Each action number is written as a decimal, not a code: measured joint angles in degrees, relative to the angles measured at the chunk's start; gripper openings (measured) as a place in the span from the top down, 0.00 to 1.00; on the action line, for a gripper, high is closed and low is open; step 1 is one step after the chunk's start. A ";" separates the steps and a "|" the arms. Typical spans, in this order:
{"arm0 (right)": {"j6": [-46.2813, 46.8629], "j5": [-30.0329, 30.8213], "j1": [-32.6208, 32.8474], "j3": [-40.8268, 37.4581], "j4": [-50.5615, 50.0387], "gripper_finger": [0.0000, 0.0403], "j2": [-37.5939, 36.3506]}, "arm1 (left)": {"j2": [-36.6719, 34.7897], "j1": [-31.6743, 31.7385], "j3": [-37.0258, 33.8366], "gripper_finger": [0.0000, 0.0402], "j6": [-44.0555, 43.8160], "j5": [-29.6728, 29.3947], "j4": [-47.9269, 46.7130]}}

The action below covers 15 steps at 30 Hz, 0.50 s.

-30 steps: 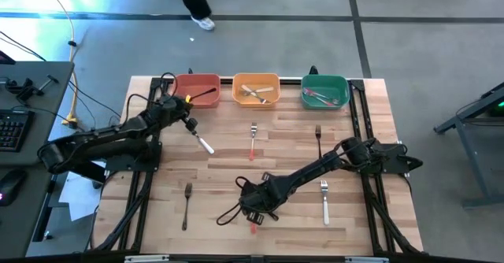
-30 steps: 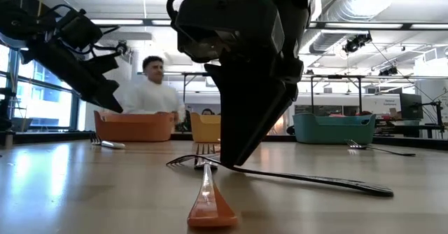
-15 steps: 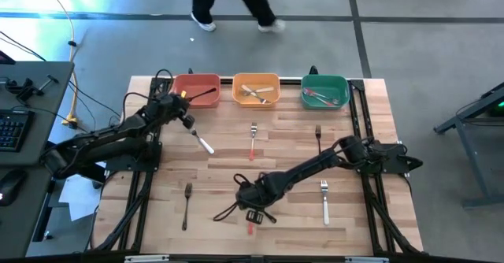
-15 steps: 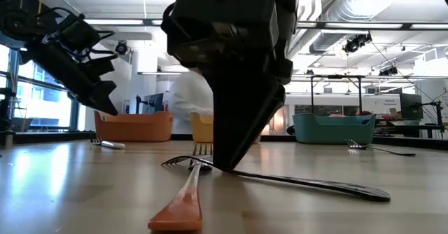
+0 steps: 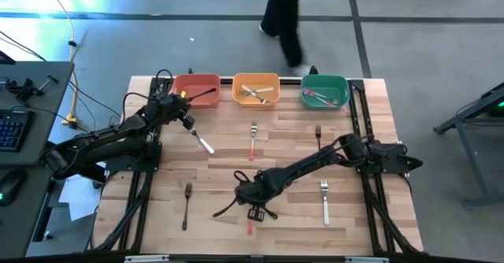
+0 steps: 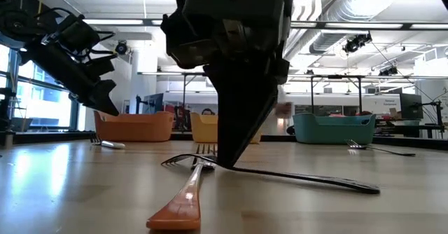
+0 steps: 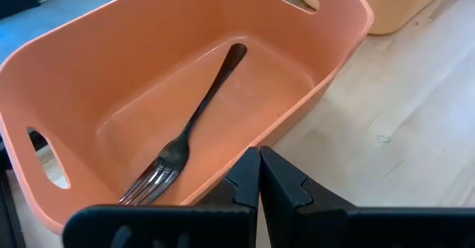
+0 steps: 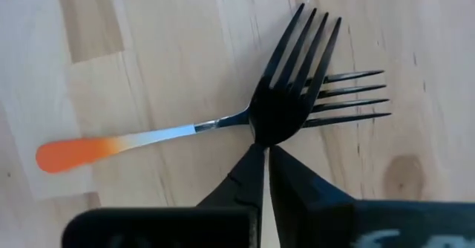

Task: Sort silverware by color (type)
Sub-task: Put the bottom right black fork into the orange bin

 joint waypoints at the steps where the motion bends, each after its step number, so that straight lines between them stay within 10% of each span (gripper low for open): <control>1: 0.01 -0.02 -0.14 -0.04 -0.02 0.99 -0.21 | 0.00 0.00 0.00 1.00 0.00 0.02 0.02; 15: 1.76 3.63 0.87 -0.14 -1.61 1.00 -5.03 | 0.00 -0.02 -0.04 1.00 -0.20 0.04 -0.11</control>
